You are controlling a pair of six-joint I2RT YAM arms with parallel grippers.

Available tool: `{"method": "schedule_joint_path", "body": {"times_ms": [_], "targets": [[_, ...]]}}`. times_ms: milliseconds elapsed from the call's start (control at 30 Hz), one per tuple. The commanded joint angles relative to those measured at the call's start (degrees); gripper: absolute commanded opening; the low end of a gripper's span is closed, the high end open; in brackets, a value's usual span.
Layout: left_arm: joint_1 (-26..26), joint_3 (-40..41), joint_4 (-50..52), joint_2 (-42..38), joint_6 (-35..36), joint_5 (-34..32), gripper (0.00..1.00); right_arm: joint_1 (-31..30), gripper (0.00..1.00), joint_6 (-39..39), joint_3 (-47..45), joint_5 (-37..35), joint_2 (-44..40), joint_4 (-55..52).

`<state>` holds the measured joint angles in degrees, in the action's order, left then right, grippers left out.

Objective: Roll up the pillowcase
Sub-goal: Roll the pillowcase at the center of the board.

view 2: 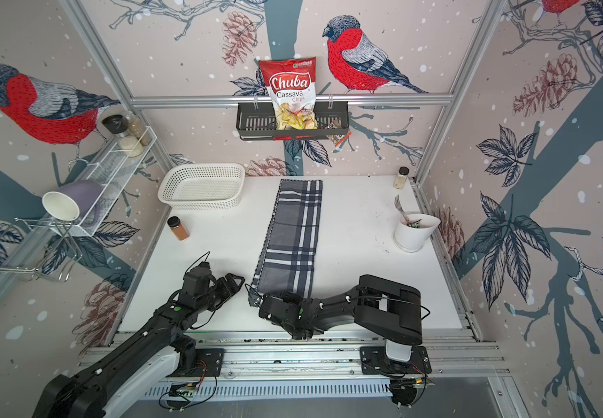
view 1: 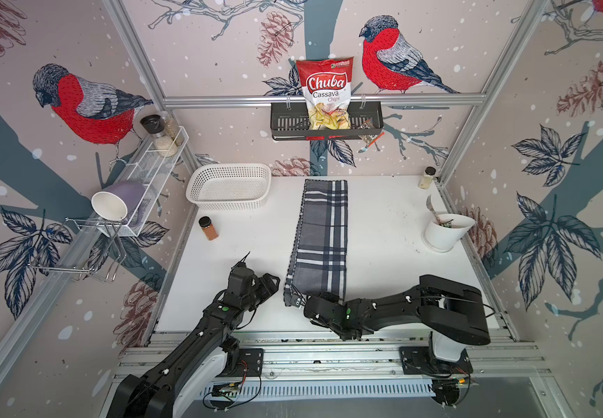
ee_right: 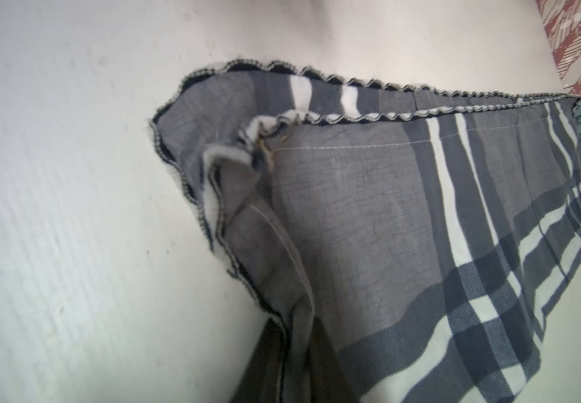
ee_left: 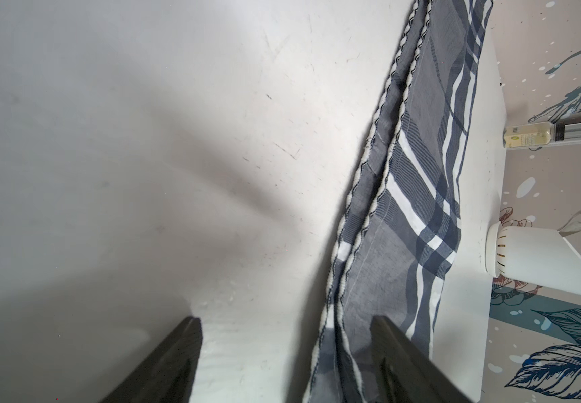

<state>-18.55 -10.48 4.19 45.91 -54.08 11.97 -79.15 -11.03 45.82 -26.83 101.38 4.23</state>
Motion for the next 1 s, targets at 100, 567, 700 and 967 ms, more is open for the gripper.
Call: {"method": "schedule_joint_path", "body": {"times_ms": [100,567,700,967], "targets": [[0.24,0.41,3.33,-1.2,-0.69,-0.8,0.81,2.38,0.0,0.32,4.56,18.03,-3.34,-16.84],[0.23,-6.57,1.79,0.94,6.08,0.06,0.73,25.19,0.0,-3.02,20.17,58.85,-2.42,-37.84],[0.25,-8.59,-0.29,3.65,8.12,0.28,0.72,29.99,0.02,-7.67,26.6,59.17,1.67,-43.81],[0.2,-11.48,-1.52,7.98,10.07,-0.63,0.75,36.04,0.28,-11.7,37.17,55.19,11.3,-49.39]]}}
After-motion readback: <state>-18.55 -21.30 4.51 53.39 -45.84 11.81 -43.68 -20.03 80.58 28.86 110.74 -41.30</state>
